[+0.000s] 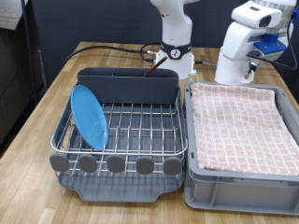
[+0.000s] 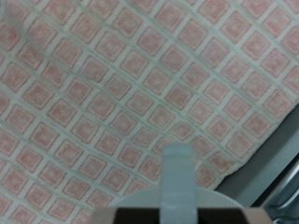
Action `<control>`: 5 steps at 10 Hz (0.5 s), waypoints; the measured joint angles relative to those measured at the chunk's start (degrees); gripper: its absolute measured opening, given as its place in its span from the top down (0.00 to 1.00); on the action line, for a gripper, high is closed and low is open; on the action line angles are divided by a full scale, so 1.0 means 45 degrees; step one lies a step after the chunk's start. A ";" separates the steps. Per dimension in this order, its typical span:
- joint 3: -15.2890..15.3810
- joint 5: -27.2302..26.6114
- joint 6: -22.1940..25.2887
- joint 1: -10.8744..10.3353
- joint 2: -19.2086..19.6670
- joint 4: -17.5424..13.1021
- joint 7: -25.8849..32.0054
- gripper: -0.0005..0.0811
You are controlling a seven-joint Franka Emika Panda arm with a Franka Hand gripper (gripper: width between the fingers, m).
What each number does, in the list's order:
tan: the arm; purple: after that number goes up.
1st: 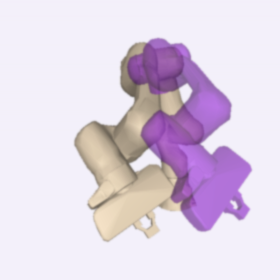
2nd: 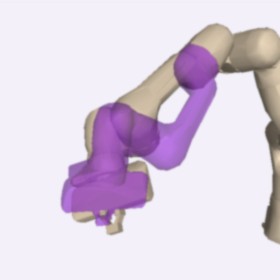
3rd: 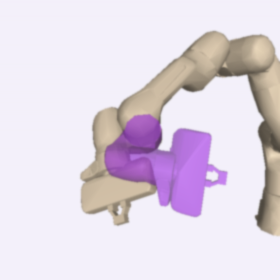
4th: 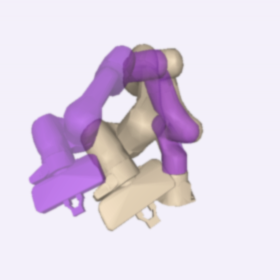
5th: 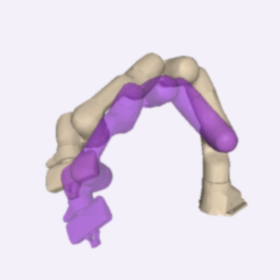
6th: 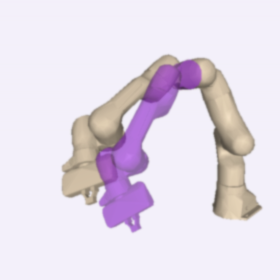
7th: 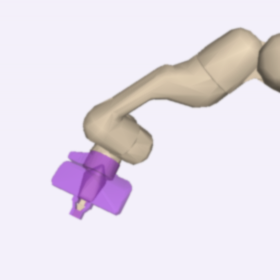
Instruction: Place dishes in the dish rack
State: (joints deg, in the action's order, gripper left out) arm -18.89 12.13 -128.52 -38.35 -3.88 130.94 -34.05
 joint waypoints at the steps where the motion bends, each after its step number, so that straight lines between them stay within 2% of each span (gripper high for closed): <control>1: -0.0211 -0.0146 -0.0124 0.0144 0.0098 -0.0306 -0.0327 0.91; 3: -0.0637 0.0010 -0.0729 0.0464 0.0406 -0.0843 -0.1527 0.91; 5: -0.0912 0.0027 -0.1409 0.0655 0.1049 -0.1386 -0.1580 0.91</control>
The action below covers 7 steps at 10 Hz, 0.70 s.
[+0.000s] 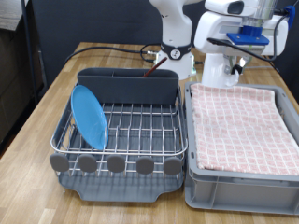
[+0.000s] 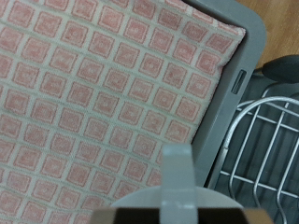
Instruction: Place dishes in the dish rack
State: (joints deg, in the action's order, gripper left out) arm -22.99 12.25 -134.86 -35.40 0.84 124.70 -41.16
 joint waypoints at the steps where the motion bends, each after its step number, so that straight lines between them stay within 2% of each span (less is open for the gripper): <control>1: 0.0002 -0.0015 0.0076 -0.0011 -0.0001 0.0006 0.0002 0.91; 7: -0.0532 -0.0092 -0.0250 0.0138 -0.0014 -0.0283 -0.0229 0.91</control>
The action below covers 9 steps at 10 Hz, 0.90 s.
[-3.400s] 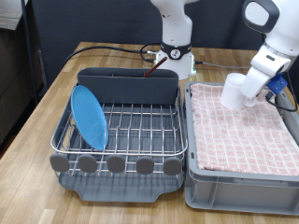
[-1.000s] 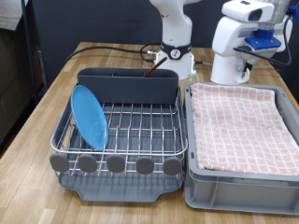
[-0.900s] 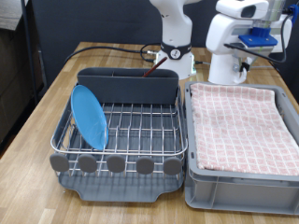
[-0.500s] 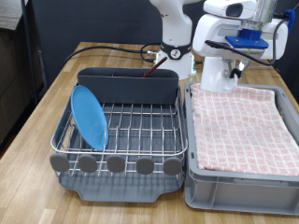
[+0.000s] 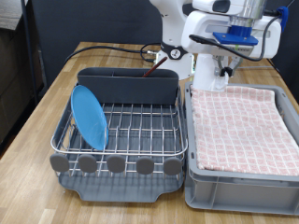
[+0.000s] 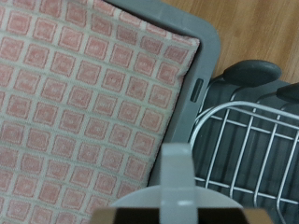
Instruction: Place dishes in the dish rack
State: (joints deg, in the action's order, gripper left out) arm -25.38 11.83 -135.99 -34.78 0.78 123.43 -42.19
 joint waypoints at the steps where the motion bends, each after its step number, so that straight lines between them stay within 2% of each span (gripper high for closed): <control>1: -0.0121 -0.0006 -0.0084 0.0021 0.0007 -0.0143 -0.0001 0.91; 4: -0.0442 -0.0524 -0.0338 0.0156 0.0341 -0.0807 0.0386 0.91; 9: -0.0563 -0.2162 -0.0730 0.0754 0.2013 -0.2391 0.1911 0.91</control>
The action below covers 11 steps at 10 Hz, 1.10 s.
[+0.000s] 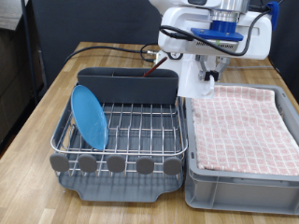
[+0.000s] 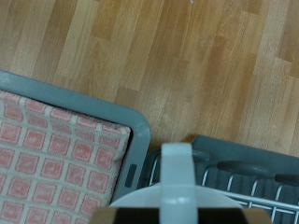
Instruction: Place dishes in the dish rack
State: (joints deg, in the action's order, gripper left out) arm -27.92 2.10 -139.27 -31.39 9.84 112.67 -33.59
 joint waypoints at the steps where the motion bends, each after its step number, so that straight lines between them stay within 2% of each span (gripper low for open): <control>1: 0.0021 -0.0282 -0.0076 0.0124 0.0351 -0.0253 0.0170 0.91; 4: 0.0038 -0.0915 -0.0415 0.0363 0.1226 -0.0671 0.0308 0.91; 8: 0.0075 -0.1396 -0.1654 0.0584 0.2017 -0.0672 0.0321 0.91; 11: 0.0487 -0.2295 -0.1106 0.1153 0.2391 -0.0983 0.1052 0.91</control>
State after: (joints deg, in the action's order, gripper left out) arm -25.73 -8.22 -144.25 -26.20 20.60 108.24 -28.86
